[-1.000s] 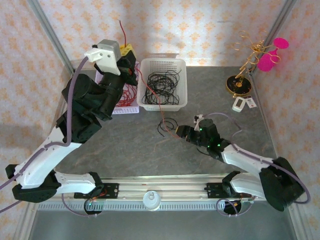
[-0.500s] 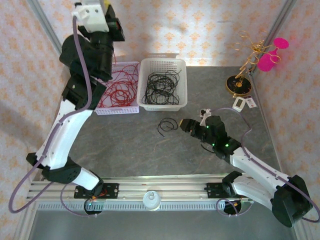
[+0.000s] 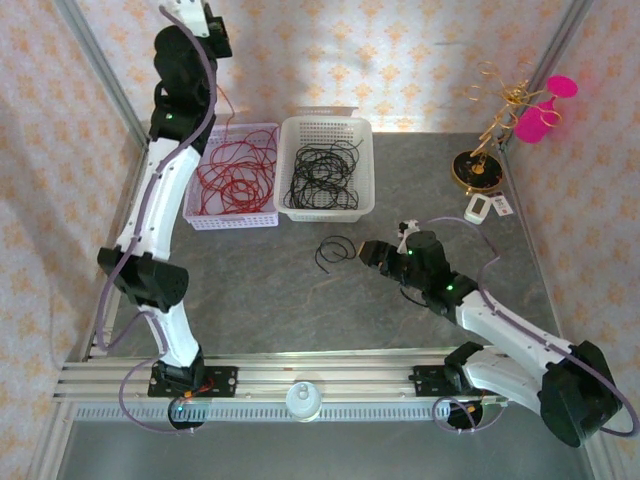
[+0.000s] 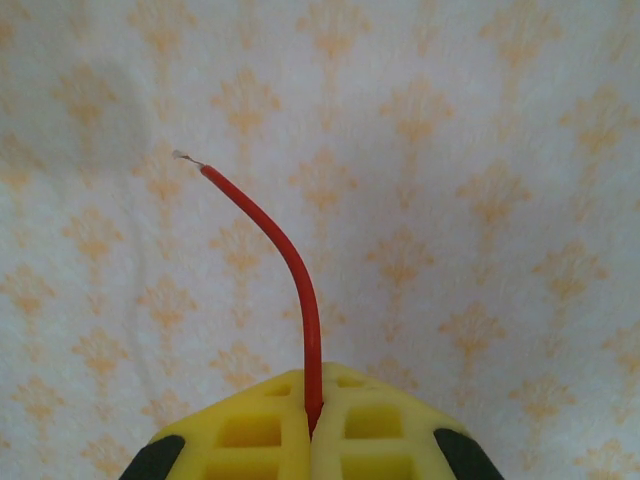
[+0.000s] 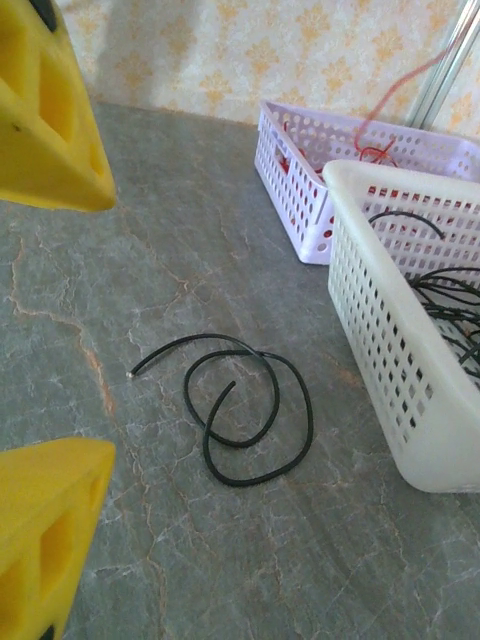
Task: Untangle the cables
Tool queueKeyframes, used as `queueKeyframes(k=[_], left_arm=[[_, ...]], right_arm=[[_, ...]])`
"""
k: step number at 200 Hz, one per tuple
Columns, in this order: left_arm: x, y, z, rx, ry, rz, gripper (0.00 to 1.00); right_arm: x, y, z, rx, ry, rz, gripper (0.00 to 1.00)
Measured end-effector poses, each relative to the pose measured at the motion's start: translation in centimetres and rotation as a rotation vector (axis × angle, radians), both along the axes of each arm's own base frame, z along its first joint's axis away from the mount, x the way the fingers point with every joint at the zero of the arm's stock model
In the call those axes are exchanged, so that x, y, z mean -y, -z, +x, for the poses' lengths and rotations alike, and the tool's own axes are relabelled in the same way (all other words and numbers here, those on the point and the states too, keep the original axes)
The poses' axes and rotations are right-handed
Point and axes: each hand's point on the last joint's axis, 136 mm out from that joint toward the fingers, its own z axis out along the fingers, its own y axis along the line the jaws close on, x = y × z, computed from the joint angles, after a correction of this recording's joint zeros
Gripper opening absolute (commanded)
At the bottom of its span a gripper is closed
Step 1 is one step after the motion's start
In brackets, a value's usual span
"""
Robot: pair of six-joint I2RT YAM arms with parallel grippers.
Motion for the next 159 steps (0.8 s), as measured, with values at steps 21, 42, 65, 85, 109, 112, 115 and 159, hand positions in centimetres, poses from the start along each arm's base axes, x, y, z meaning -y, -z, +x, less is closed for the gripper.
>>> queueKeyframes(k=[21, 42, 65, 85, 109, 112, 115, 159], left_arm=[[0.2, 3.7, 2.6, -0.058, 0.018, -0.007, 0.0], [0.6, 8.5, 4.3, -0.133, 0.029, -0.016, 0.0], [0.7, 14.8, 5.6, -0.233, 0.03, -0.035, 0.0], [0.7, 20.7, 5.9, -0.345, 0.024, -0.069, 0.0], [0.3, 27.0, 4.8, -0.465, 0.003, -0.129, 0.0], [0.2, 27.7, 4.6, -0.481, -0.003, -0.135, 0.0], [0.1, 28.5, 4.3, -0.494, -0.008, -0.144, 0.0], [-2.5, 36.3, 1.4, -0.661, -0.084, -0.246, 0.03]], right_arm=[[0.0, 0.6, 0.1, -0.017, 0.0, -0.01, 0.6], [-0.1, 1.2, 0.1, -0.034, 0.0, -0.021, 0.6], [-0.2, 1.8, 0.3, -0.052, -0.001, -0.033, 0.6], [-0.3, 2.2, 0.6, -0.057, -0.01, -0.055, 0.59], [-0.5, 2.5, 1.3, -0.05, -0.018, -0.1, 0.58], [-0.5, 2.5, 1.4, -0.049, -0.018, -0.104, 0.58], [-0.5, 2.5, 1.5, -0.047, -0.019, -0.11, 0.58], [-0.5, 4.0, 2.1, -0.065, -0.031, -0.175, 0.57]])
